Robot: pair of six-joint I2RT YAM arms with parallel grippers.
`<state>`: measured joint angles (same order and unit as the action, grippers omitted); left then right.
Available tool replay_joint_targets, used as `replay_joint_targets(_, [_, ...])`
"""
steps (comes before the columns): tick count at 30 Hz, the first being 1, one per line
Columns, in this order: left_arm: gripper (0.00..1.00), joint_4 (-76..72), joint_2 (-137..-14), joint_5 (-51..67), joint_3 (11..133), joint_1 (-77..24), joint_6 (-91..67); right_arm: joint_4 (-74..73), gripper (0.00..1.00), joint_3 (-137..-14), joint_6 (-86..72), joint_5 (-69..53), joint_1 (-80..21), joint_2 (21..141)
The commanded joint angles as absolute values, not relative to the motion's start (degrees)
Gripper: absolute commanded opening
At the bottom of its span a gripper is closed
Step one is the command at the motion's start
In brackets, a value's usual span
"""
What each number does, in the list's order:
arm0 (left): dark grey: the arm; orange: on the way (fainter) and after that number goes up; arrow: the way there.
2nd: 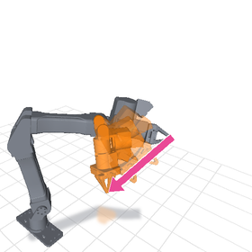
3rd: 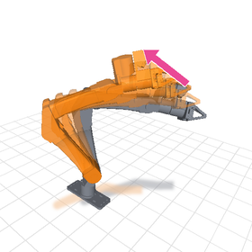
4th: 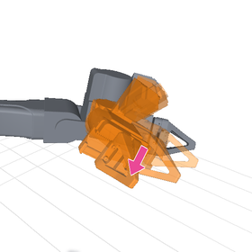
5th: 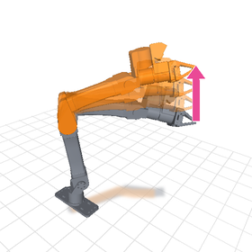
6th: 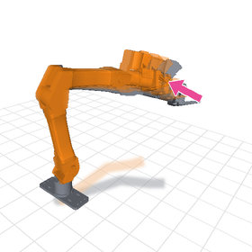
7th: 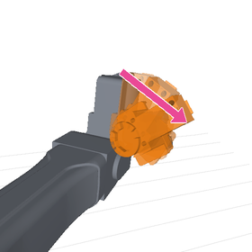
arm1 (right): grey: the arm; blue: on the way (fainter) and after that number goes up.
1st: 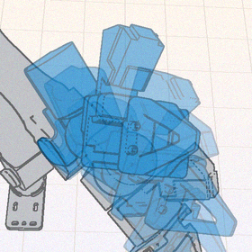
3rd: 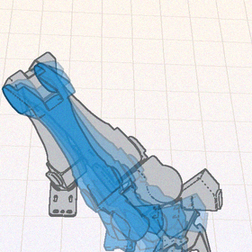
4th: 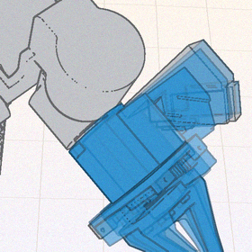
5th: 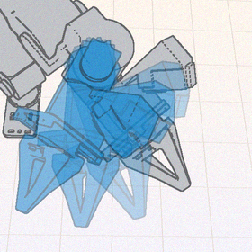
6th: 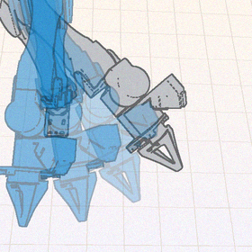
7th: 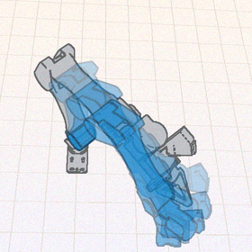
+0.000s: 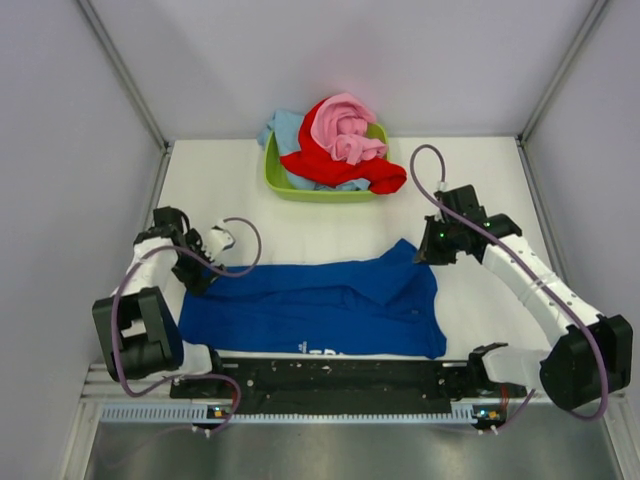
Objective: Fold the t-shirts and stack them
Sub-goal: Fold the other side of the tshirt into a rectangle
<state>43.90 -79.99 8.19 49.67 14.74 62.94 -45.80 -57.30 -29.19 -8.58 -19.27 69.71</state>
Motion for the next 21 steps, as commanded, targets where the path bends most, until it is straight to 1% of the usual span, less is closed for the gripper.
replay_joint_targets(1, [0.99,42.19,-71.65,14.22,50.8,11.61,62.23,-42.46,0.0,-57.48,-29.44,-9.14,-18.63,70.75])
replay_joint_targets(3, [0.99,41.92,-68.66,17.04,52.55,8.37,60.74,-41.05,0.0,-57.74,-29.27,-8.61,-18.63,71.8])
replay_joint_targets(4, [0.98,42.1,-68.29,17.4,54.12,5.13,58.82,-40.35,0.0,-58.01,-29.27,-8.53,-18.55,72.94])
replay_joint_targets(5, [0.95,42.8,-68.81,17.66,56.66,1.7,55.84,-39.38,0.0,-58.36,-29.27,-8.61,-18.54,74.08])
replay_joint_targets(6, [0.88,43.15,-70.12,18.01,59.04,-3.12,51.9,-38.24,0.0,-58.88,-29.35,-8.96,-18.11,75.66])
replay_joint_targets(7, [0.76,43.42,-71.44,18.63,61.41,-7.78,48.9,-37.28,0.0,-59.23,-29.62,-10.1,-17.76,77.5])
replay_joint_targets(8, [0.66,43.5,-73.02,19.24,63.18,-12.09,46.87,-36.13,0.0,-59.59,-29.97,-11.76,-16.97,79.09])
replay_joint_targets(9, [0.59,43.24,-74.26,20.21,64.32,-17.09,45.8,-34.99,0.0,-59.85,-30.41,-13.0,-16.53,80.84])
replay_joint_targets(10, [0.54,42.63,-75.75,21.17,65.55,-21.14,44.49,-33.94,0.0,-59.85,-30.58,-13.62,-16.0,82.25])
replay_joint_targets(12, [0.52,40.97,-79.17,21.8,67.23,-31.76,42.9,-32.09,0.0,-59.77,-30.59,-13.62,-15.21,85.24])
replay_joint_targets(16, [0.47,36.66,-88.04,20.31,71.36,-46.11,41.84,-29.28,0.0,-59.42,-31.11,-15.38,-13.54,90.43])
replay_joint_targets(19, [0.49,33.15,-94.37,19.51,74.79,-53.59,41.75,-27.43,0.0,-59.15,-31.9,-15.65,-12.83,92.19])
replay_joint_targets(21, [0.5,30.86,-98.86,19.42,76.81,-56.59,41.57,-26.63,0.0,-59.33,-32.17,-15.56,-12.83,93.07])
